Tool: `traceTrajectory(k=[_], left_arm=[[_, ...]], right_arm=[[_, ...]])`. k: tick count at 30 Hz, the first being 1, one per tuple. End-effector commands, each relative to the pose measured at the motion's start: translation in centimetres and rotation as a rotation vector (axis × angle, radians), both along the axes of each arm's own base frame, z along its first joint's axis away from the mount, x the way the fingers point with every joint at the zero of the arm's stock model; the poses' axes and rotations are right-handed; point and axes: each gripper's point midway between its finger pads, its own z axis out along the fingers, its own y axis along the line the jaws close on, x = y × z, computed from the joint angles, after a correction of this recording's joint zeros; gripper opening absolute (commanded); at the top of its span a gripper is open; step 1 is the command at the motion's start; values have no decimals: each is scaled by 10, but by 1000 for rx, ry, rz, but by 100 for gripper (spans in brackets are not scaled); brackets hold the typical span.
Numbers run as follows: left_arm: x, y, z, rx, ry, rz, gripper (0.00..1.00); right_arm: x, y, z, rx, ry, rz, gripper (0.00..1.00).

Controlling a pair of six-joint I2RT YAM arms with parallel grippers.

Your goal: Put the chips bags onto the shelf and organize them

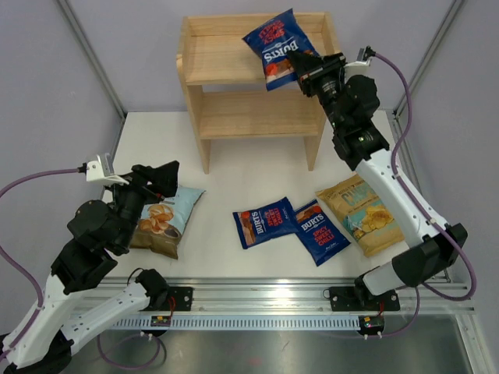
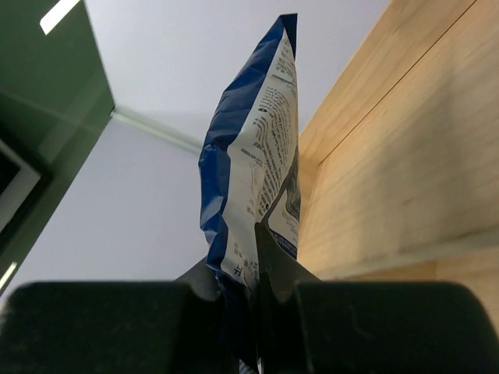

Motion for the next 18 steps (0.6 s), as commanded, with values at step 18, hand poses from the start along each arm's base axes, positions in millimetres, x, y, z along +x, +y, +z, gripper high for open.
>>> traceTrajectory(k=[18], left_arm=[[-19, 23, -11, 250, 68, -11, 90]], right_arm=[[102, -56, -52, 86, 411, -503, 38]])
